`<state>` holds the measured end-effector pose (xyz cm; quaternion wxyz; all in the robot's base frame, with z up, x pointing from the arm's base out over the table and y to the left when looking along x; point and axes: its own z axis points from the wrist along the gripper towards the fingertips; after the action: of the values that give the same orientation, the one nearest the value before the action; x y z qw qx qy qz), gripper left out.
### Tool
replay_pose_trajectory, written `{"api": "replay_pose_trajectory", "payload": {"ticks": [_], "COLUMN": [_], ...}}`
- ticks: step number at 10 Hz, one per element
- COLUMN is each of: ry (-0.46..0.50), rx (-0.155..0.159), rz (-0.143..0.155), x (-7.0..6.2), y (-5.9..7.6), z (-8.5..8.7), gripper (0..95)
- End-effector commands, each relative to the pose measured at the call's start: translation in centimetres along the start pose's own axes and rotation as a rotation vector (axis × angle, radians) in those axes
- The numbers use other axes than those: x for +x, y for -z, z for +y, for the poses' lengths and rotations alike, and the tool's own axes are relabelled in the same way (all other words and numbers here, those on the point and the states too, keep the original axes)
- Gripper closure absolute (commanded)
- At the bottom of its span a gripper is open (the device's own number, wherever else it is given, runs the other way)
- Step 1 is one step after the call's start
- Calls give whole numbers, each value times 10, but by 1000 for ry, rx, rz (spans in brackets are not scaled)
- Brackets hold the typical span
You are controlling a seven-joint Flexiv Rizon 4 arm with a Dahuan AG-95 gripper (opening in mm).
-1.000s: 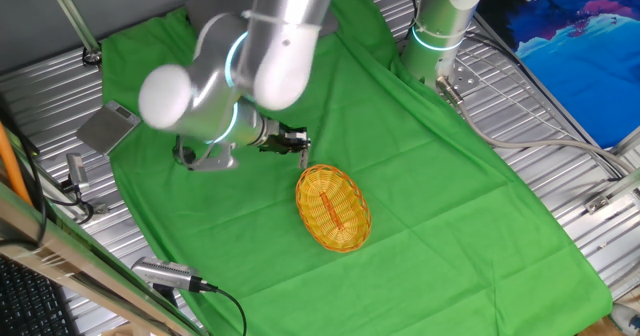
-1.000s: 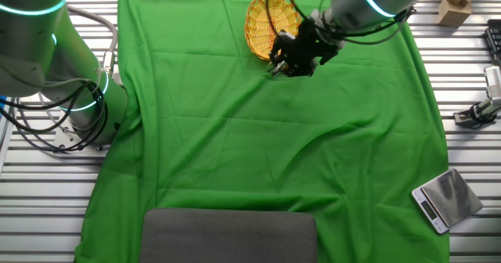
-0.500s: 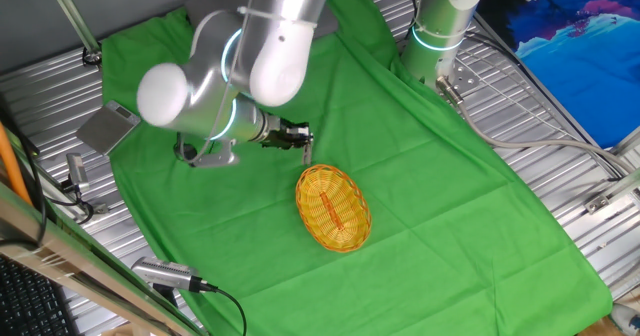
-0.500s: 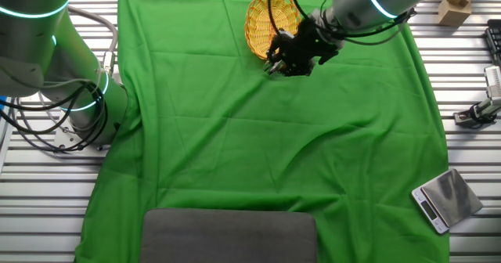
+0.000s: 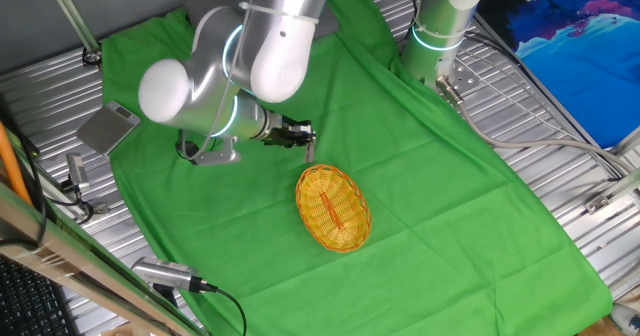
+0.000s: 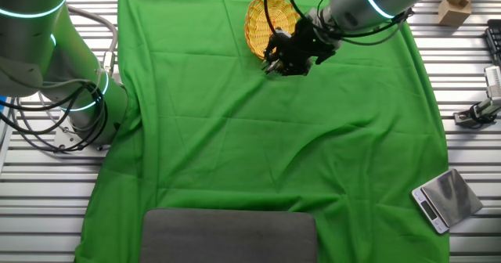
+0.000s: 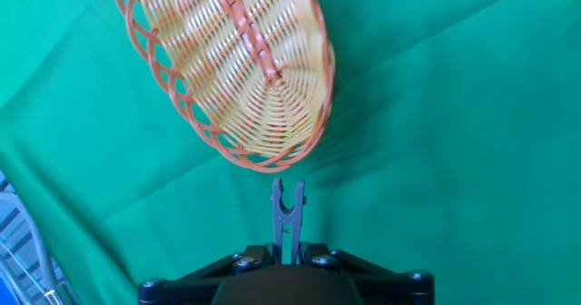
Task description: Use a clamp
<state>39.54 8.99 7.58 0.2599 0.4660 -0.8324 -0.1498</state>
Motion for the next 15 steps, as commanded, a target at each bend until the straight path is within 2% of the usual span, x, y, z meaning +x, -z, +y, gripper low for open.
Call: {"api": "replay_pose_trajectory", "payload": {"ticks": [1, 15], "ry": [-7, -20], "rx": [1, 4], "rz": [-4, -8], "x": [1, 5], "y": [-4, -23], "z": [5, 29], "gripper": [950, 950]}}
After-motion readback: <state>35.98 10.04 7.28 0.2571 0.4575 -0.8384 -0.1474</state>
